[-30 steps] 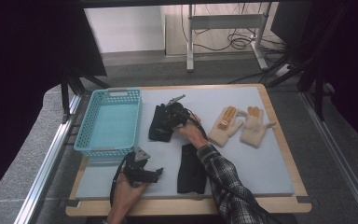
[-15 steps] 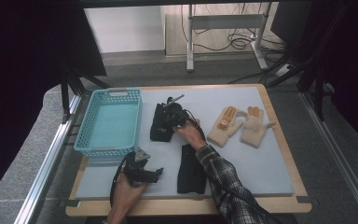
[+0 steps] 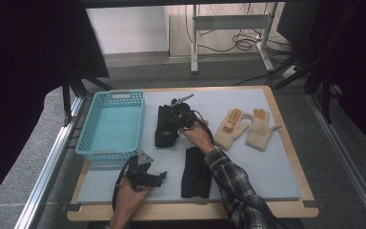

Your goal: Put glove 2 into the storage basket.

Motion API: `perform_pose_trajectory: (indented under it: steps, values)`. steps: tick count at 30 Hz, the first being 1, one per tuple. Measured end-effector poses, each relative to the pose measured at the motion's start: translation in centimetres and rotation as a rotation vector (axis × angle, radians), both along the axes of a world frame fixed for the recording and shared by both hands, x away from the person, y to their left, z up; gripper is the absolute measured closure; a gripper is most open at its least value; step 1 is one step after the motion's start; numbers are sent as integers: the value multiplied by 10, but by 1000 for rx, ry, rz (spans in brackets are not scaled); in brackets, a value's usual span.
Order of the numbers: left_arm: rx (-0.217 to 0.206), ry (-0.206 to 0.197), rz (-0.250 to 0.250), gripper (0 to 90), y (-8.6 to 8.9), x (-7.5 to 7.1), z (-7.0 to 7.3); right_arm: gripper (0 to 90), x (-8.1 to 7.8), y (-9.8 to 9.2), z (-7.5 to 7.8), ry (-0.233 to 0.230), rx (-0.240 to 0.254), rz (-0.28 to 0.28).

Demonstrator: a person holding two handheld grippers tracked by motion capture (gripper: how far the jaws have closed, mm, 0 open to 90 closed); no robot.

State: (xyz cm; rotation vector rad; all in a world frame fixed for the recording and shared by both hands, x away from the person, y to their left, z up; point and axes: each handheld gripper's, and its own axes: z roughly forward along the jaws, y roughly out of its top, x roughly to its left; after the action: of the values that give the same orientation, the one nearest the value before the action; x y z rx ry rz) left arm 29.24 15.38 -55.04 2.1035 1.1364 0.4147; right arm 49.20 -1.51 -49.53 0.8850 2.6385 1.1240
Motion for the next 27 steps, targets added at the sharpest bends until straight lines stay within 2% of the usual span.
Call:
perform_pose_trajectory:
  steps: [5,10,18,27]
  values:
    - [2,1,0,83,0,0,0,869,-6,-9,15,2,35,-2]
    - [0,1,0,84,0,0,0,869,-12,-14,24,3,55,2]
    - [2,0,-1,84,0,0,0,868,-37,-34,41,1,83,25]
    - [0,0,-1,84,0,0,0,868,-60,-61,42,13,102,21]
